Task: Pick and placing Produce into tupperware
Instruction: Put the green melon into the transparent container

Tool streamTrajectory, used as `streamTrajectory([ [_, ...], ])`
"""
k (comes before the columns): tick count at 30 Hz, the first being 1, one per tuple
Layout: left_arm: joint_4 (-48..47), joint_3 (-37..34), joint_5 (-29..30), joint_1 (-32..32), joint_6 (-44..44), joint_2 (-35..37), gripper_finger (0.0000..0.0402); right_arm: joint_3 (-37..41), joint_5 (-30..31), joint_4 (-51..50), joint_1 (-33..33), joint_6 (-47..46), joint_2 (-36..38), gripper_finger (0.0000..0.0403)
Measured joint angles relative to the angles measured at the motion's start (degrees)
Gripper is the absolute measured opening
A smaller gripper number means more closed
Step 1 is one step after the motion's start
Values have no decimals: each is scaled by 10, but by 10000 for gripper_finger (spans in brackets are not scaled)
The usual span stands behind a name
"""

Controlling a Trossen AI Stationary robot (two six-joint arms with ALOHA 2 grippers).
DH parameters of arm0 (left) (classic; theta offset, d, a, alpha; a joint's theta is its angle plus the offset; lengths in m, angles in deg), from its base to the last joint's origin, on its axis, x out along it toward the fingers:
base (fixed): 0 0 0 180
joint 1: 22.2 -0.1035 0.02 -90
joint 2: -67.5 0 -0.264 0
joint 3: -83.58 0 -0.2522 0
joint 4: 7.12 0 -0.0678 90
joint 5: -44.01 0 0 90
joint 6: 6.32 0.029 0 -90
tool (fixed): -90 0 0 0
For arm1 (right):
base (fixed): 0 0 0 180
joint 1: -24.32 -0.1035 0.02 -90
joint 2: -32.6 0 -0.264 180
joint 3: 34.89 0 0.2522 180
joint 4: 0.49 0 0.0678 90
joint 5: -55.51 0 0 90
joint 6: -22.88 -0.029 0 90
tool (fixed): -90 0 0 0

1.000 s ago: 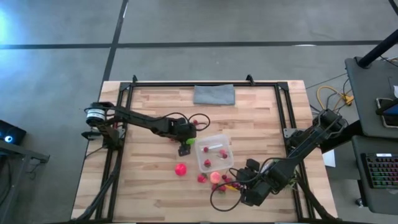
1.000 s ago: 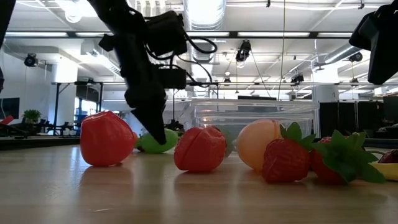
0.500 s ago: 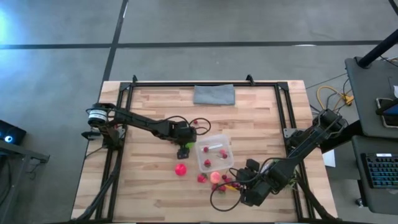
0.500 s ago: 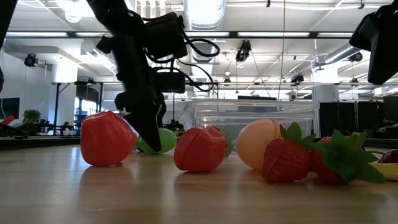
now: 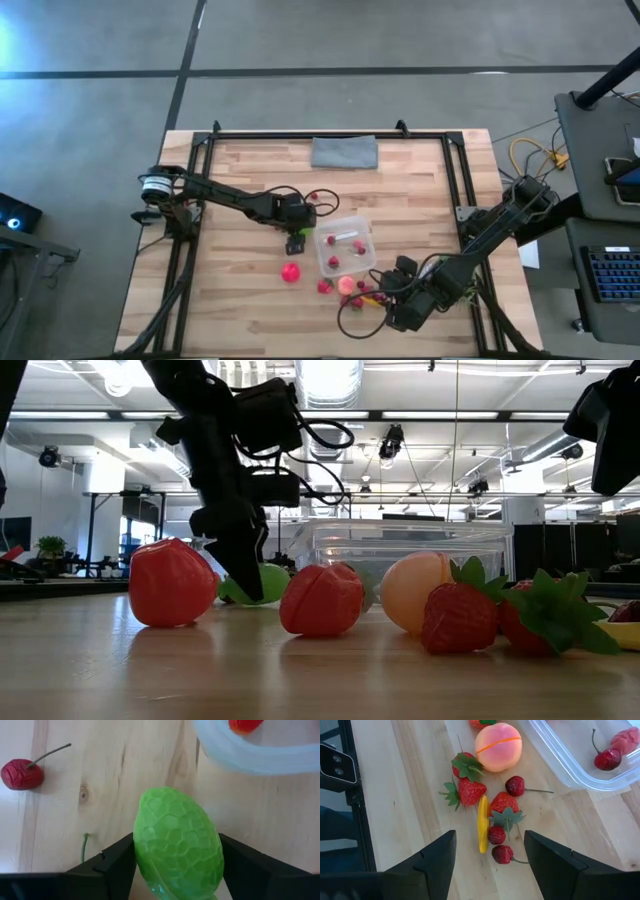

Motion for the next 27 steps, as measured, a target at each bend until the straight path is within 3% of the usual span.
streamTrajectory([
  [11, -29, 29, 0, 8, -20, 95, 242, 0, 0, 1, 0, 5, 0, 226],
  [16, 60, 30, -32, 28, -47, 147, 242, 0, 0, 0, 0, 5, 0, 226],
  [21, 174, 35, -42, 49, -50, 126, 242, 0, 0, 1, 0, 6, 0, 226],
  [27, 168, 63, -60, 54, -114, 52, 242, 0, 0, 3, 0, 6, 0, 226],
])
